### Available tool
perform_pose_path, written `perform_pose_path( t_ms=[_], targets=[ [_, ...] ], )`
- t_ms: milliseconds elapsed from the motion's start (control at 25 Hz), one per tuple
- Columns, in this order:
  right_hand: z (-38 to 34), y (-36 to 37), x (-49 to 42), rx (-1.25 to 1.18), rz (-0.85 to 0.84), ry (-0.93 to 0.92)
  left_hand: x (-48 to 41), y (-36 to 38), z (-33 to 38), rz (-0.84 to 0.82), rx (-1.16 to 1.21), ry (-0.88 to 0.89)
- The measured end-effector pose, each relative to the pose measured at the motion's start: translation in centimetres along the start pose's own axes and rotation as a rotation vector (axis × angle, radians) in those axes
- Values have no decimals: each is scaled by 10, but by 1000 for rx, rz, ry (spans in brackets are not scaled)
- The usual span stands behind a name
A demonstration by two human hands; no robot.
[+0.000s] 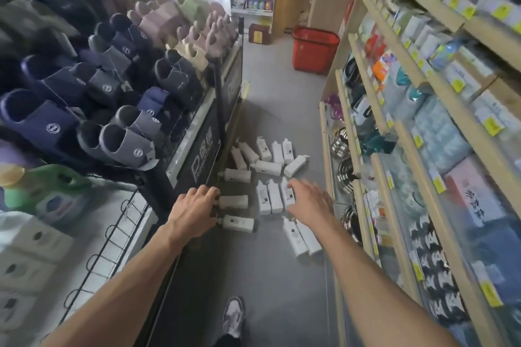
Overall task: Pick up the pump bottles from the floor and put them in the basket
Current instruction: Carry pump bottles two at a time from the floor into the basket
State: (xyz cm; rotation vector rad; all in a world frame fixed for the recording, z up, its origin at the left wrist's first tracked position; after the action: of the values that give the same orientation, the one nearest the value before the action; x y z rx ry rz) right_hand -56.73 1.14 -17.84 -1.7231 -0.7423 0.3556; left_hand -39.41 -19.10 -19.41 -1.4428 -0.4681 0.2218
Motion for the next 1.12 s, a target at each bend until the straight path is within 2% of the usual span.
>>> perform_pose_path(
  t_ms=[360, 600, 920, 1120],
  targets=[
    [-21, -13, -156, 57, -39, -71, -147, -29, -36, 5, -50, -4],
    [-7, -6, -257, 108, -129, -146, -227, -15, -28, -23, -107, -70],
    [18, 34, -389, 198, -302, -328, -322, 33, -20, -86, 54, -329],
    [12, 92, -443, 248, -402, -435, -367, 69, -41, -76, 105, -463]
  ],
)
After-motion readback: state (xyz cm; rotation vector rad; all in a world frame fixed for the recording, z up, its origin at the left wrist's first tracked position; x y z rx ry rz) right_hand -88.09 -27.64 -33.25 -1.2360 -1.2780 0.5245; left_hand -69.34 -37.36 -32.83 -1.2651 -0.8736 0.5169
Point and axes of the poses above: each hand's wrist, its own x-axis away from the middle knuckle, its own y-axis out of the palm, z = x × y, the point moved 7 cm from there along -x, towards the middle knuckle, and after that the axes turned 3 degrees about -x, right-handed, at the moved point
